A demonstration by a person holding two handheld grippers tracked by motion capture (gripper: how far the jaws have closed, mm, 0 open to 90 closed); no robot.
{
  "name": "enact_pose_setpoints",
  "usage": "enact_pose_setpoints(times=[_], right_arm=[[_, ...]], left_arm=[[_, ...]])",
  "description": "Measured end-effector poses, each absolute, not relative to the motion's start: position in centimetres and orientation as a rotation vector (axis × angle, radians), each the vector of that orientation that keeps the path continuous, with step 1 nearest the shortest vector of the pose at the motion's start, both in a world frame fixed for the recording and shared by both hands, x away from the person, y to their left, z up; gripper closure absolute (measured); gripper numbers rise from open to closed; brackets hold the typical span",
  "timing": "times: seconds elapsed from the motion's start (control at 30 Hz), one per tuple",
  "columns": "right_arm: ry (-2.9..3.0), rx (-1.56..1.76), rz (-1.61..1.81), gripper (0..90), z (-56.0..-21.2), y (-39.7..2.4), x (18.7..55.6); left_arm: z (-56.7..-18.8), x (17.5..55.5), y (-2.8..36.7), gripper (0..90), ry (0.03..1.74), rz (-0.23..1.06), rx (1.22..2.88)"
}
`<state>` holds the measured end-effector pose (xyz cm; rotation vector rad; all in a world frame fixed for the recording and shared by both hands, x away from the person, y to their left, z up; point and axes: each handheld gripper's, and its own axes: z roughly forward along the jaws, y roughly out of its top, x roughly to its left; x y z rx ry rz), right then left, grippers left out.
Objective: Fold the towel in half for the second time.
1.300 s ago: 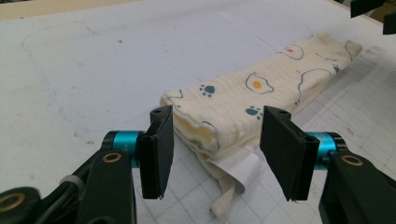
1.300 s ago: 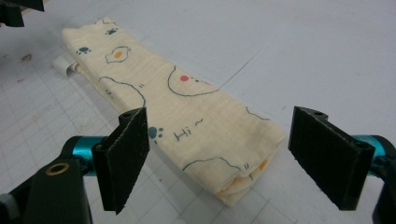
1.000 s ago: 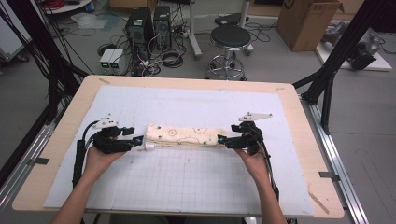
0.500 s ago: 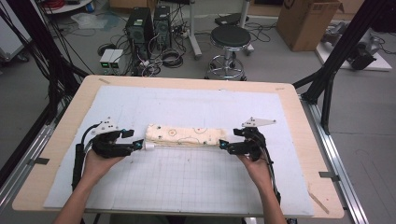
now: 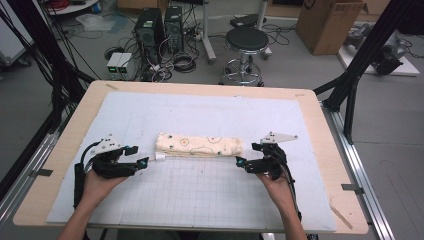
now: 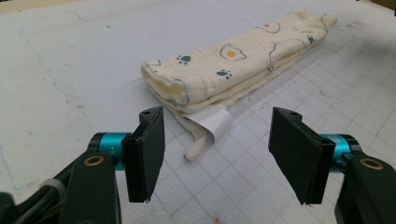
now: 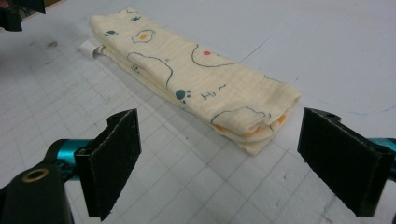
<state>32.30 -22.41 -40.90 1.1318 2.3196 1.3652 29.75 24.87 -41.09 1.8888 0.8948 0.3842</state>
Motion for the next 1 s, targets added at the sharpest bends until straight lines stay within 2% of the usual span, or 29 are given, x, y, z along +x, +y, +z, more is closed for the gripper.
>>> enact_pose_setpoints(times=[1.0], right_arm=[[2.267,1.12,1.356,12.2,-41.7,-24.8,28.4]], left_arm=[[-41.9,26.8,25.2,29.9,0.874,0.405,1.92]])
